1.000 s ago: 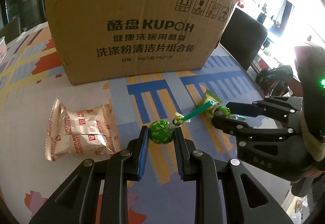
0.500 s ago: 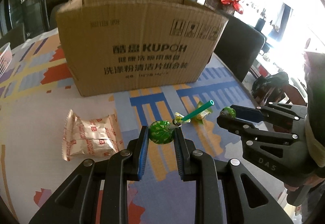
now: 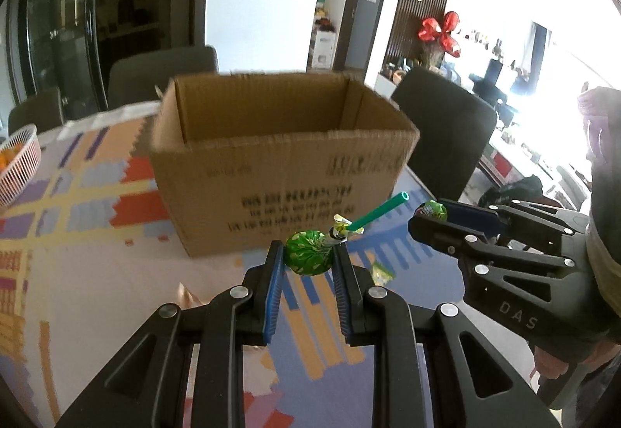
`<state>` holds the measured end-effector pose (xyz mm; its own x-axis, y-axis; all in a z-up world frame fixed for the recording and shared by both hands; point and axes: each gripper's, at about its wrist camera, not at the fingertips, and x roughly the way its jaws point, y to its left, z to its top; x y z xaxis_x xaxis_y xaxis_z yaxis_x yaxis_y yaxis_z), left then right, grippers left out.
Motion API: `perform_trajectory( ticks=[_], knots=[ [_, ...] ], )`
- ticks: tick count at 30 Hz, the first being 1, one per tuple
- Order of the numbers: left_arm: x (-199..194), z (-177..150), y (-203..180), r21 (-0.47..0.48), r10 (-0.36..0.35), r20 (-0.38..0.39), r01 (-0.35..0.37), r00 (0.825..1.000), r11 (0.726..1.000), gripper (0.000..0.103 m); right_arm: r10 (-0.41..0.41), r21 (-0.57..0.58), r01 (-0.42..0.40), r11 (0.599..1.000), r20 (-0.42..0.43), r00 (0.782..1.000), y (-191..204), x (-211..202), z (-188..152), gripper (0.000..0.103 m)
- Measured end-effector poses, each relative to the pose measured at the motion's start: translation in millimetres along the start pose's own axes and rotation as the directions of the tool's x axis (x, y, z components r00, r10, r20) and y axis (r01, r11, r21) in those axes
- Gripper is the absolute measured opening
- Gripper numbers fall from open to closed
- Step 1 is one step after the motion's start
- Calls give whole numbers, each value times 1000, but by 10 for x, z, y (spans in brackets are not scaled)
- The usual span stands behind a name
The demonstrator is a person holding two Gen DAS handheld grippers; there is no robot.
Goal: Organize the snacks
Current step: 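Carry both lollipops over the cardboard box and open the grippers to drop them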
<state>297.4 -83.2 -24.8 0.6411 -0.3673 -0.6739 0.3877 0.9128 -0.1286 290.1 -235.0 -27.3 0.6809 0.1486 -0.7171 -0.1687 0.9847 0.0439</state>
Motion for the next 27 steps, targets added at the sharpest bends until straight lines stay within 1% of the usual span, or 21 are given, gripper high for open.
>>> perform_trajectory(
  ticks=[6, 14, 19, 23, 27],
  knots=[
    [-172, 261, 71, 12, 29, 70, -30, 997, 999, 25, 1, 3, -1, 1000, 72, 997, 47, -134, 283, 26],
    [-283, 565, 138, 18, 63, 128, -66, 990, 998, 25, 1, 3, -2, 1000, 136, 991, 76, -225, 648, 26],
    [-267, 699, 252, 1, 75, 136, -76, 988, 997, 25, -3, 5, 2, 1000, 158, 987, 77, -214, 870, 26],
    [-189, 822, 338, -8, 88, 122, -87, 989, 996, 25, 3, 0, -3, 1000, 171, 985, 90, -187, 1019, 26],
    [-114, 904, 390, -10, 94, 109, -94, 990, 996, 25, 3, -12, -1, 1000, 155, 988, 93, -59, 1149, 26]
  ],
)
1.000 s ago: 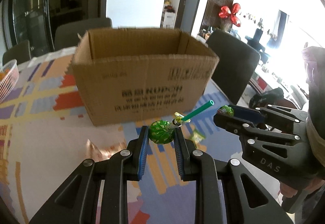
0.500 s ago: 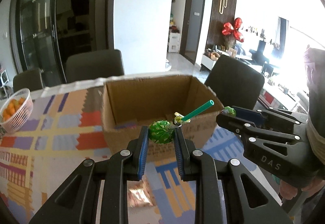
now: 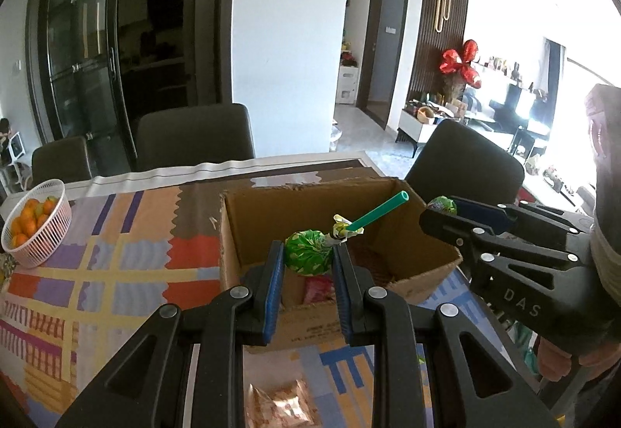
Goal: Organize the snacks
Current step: 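Carry both lollipops over the cardboard box and open the grippers to drop them, then move both open grippers back toward the tan biscuit packet and green candy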
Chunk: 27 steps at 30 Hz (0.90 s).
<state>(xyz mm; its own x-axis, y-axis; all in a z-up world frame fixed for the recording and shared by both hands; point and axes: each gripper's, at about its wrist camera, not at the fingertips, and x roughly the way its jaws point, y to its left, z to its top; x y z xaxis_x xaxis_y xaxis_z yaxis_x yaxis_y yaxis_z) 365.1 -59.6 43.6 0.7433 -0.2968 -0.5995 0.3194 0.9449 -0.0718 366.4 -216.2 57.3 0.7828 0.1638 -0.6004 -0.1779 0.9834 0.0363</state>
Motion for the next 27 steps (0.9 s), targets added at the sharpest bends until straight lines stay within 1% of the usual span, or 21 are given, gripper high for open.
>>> perform_trajectory(
  ticks=[2, 13, 15, 18, 19, 20, 21, 22, 24, 27],
  knots=[
    [76, 28, 24, 2, 4, -10, -4, 1000, 1000, 25, 4, -3, -4, 1000, -22, 1000, -10, 109, 39, 26],
    [411, 103, 98, 13, 27, -53, -27, 998, 1000, 26, -42, -54, 37, 998, -89, 995, -44, 571, 122, 26],
    [445, 109, 112, 13, 47, -60, -46, 997, 999, 45, -52, -64, 46, 997, -97, 994, -20, 640, 104, 27],
    [423, 98, 145, 7, 63, -59, -63, 996, 998, 48, -68, -31, 65, 997, -103, 992, -68, 675, 75, 40],
    [409, 86, 154, 7, 73, -62, -73, 995, 997, 49, -70, -20, 68, 997, -101, 992, -82, 673, 67, 40],
    [374, 69, 157, 5, 82, -57, -82, 995, 997, 53, -75, -12, 74, 997, -100, 992, -91, 661, 55, 40],
    [352, 56, 167, 4, 86, -54, -86, 995, 996, 55, -75, -8, 75, 997, -102, 992, -98, 639, 34, 43],
    [329, 46, 174, 3, 90, -53, -90, 995, 996, 55, -76, -5, 76, 997, -101, 992, -101, 619, 19, 47],
    [261, 17, 168, -3, 87, -50, -87, 995, 996, 56, -87, 3, 88, 996, -88, 992, -94, 546, -17, 50],
    [159, -23, 156, -3, 81, -44, -82, 996, 997, 57, -83, 2, 83, 997, -66, 994, -50, 425, -70, 53]
  ],
)
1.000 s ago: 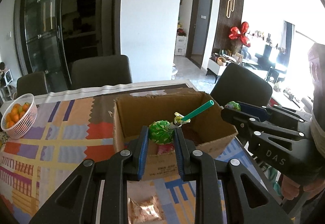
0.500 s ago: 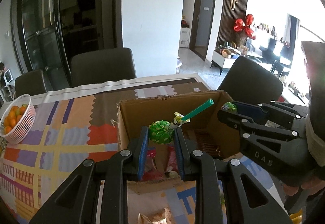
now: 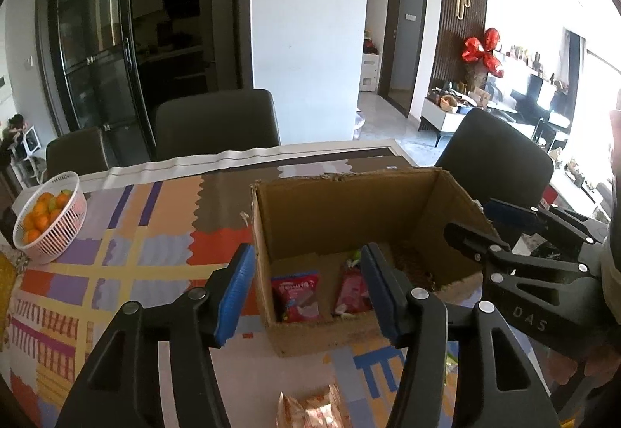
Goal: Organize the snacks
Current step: 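Move both open grippers back toward the tan biscuit packet and green candy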
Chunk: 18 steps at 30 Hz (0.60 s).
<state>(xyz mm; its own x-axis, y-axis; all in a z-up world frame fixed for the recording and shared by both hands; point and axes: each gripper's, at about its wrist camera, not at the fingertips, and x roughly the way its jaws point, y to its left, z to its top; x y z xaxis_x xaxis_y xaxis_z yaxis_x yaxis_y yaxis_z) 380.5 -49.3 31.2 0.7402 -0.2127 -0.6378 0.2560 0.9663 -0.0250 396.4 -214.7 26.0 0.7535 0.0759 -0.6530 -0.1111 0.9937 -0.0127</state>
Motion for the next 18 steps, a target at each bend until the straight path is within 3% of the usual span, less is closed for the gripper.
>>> perform_trajectory(
  ticks=[18],
  knots=[
    [-661, -416, -95, 13, 11, 40, -11, 999, 1000, 64, 23, 36, -26, 999, 82, 996, 106, -693, -453, 57]
  ],
)
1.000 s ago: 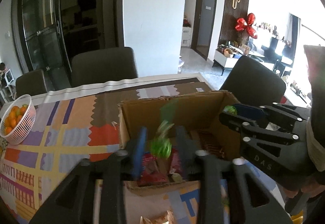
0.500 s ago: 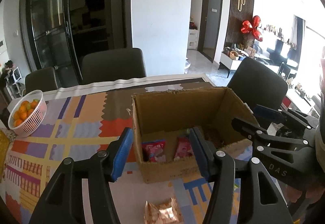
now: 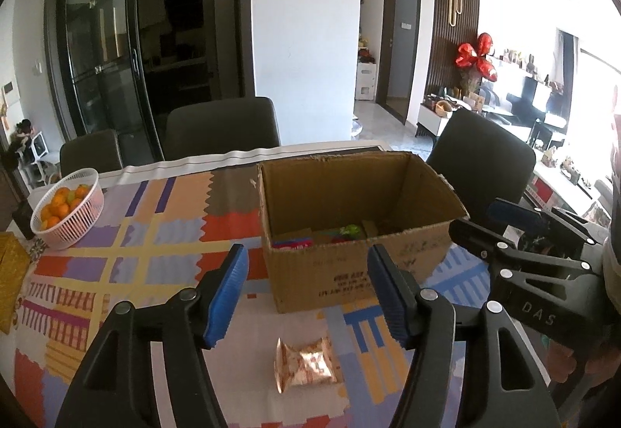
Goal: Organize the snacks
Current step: 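Move both open grippers back toward the tan biscuit packet and green candy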
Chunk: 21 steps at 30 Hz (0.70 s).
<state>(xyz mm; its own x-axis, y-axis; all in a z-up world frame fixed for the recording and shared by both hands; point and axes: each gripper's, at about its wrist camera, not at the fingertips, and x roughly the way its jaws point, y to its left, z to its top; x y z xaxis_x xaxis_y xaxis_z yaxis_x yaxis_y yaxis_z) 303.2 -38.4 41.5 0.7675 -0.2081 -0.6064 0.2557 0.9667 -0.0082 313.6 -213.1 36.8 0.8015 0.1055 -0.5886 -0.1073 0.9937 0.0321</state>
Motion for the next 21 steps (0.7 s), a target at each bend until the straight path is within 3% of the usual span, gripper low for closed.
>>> perform_trajectory(
  ticks=[10, 14, 21],
  knots=[
    [-134, -278, 35, -4, 27, -6, -27, 1000, 1000, 67, -54, 13, 54, 998, 10, 998, -28, -220, -233, 61],
    [-110, -413, 62, -14, 24, -31, -24, 999, 1000, 68, -86, -9, 86, 996, -5, 996, 15, -213, -356, 61],
    [13, -679, 101, -43, 7, -103, -11, 995, 999, 68, -73, 12, 74, 997, -67, 995, 24, -101, -568, 61]
  ],
)
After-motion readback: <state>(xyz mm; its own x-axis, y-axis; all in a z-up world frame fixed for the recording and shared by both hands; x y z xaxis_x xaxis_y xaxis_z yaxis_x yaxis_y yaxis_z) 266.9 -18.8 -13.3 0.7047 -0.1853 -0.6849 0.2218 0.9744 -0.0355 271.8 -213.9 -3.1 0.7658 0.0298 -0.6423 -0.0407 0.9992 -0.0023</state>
